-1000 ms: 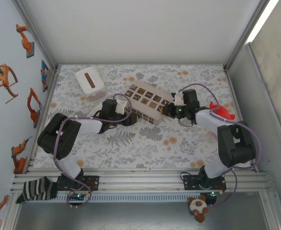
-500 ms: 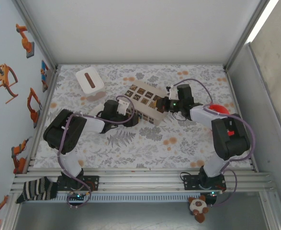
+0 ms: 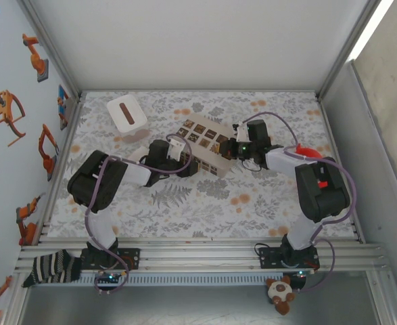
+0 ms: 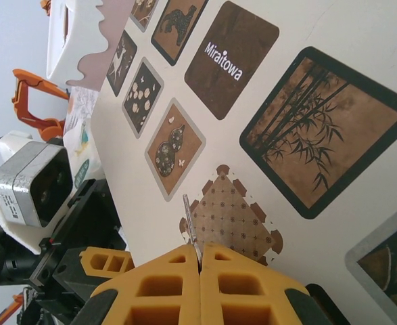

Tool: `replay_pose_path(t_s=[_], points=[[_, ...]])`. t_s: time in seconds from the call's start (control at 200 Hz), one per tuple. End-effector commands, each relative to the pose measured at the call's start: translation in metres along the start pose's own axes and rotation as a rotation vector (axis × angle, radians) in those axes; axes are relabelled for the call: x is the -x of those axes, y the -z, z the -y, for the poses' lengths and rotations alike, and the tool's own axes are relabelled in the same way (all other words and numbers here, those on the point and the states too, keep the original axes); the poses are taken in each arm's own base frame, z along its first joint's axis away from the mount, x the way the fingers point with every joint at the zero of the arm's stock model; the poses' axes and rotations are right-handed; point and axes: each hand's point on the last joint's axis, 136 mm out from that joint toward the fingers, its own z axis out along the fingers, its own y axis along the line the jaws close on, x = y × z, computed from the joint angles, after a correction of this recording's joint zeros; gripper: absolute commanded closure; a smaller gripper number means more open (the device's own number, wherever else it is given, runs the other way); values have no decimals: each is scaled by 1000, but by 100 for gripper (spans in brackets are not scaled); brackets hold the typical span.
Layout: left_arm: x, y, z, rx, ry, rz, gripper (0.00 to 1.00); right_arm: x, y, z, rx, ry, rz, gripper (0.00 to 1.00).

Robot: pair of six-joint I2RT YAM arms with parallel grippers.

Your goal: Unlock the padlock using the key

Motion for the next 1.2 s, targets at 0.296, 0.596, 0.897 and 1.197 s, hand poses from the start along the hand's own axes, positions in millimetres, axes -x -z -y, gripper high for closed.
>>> replay_pose_path(t_s=[0.296,0.596,0.897,1.197], points=[[8,-16,1,-47,-36,2,48,-17,-2,17,-59,-15,-37,100],[9,-15,8,-76,-22,7,52,-16,-2,17,-59,-15,-34,100],[9,-18,13,-72,-20,5,53,-16,-2,18,-56,-17,-32,100],[9,-23,11,-54,-1,25,55,-15,-1,14,-51,-14,-29,100]])
